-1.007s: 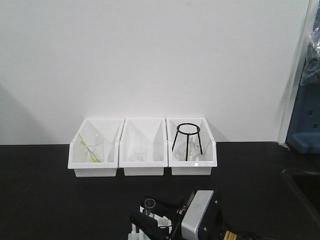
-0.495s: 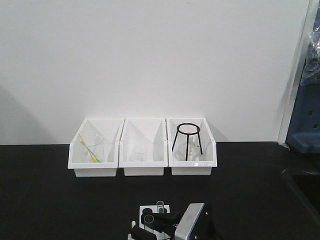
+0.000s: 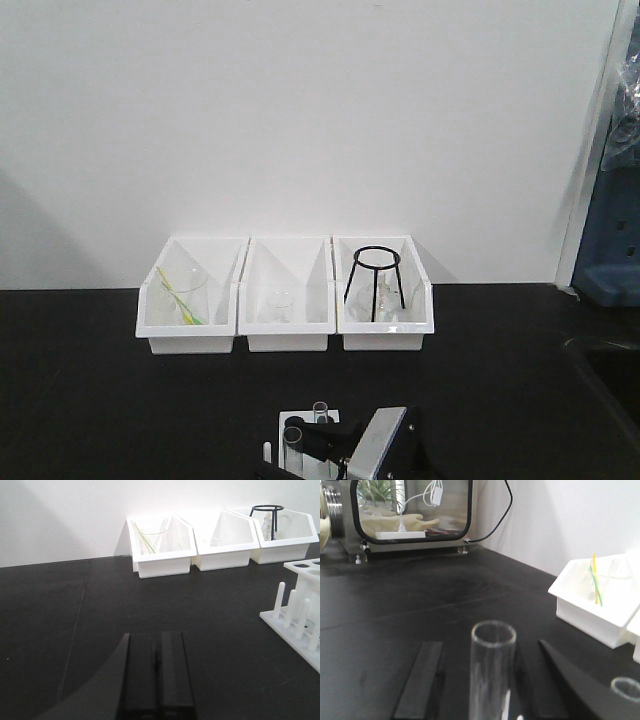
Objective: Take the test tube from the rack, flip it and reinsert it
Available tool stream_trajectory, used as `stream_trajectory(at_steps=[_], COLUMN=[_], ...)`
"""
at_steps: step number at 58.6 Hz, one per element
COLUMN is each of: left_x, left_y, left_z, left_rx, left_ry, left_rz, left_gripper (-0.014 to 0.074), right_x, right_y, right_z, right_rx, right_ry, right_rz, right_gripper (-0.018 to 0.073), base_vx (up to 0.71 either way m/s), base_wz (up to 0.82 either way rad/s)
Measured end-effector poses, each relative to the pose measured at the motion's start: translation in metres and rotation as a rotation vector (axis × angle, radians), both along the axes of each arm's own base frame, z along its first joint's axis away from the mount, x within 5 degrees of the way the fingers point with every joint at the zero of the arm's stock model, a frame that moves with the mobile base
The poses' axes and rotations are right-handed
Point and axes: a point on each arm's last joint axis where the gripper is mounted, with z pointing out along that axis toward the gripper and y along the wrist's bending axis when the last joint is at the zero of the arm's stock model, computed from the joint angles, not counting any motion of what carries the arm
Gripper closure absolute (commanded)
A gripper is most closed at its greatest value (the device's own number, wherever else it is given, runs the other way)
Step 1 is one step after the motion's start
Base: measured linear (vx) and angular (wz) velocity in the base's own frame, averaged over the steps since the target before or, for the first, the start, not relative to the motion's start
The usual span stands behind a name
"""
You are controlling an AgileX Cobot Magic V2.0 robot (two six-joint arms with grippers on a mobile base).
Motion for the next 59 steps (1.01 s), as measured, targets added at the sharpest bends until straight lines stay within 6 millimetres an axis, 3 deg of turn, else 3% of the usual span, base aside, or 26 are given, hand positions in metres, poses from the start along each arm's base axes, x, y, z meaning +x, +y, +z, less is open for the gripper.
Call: stream_trajectory(at_steps=[6,14,20,28,31,43,59], left_x=[0.000,0.000,0.000,0.000,0.000,0.000,0.000], left_y=[0.000,0.000,0.000,0.000,0.000,0.000,0.000], left_z=[0.000,0.000,0.000,0.000,0.000,0.000,0.000], left_rx=[0.000,0.000,0.000,0.000,0.000,0.000,0.000], left_ry=[0.000,0.000,0.000,0.000,0.000,0.000,0.000], left_rz=[0.000,0.000,0.000,0.000,0.000,0.000,0.000], left_gripper=[0.0602,0.0602,0.0602,0.0602,0.0602,0.0602,0.0602], right_x=[-0.001,-0.006,-0.016,-0.031,-0.037,-0.077,-0.146], right_y=[-0.002,-0.011,-0.021,-0.037,-0.045,-0.083,-0.125], right_z=[0.019,0.063,0.099,0.130,0.137,0.147,0.114], right_rx=[0.033,0.156,0.225,0.150,0.104,0.006,-0.005], right_ry=[-0.038,-0.088,-0.085,-0.050,-0.012,0.163,0.179], right_rz=[-0.018,-0.074,-0.123,-0.221,-0.276,-0.459,-0.515], right_gripper=[0.0113,0.0167,0.0298,0.0573,0.0575,0.0570,0.0570], base_vx=[0.00,0.00,0.00,0.00,0.00,0.00,0.00], base_wz=[0.00,0.00,0.00,0.00,0.00,0.00,0.00])
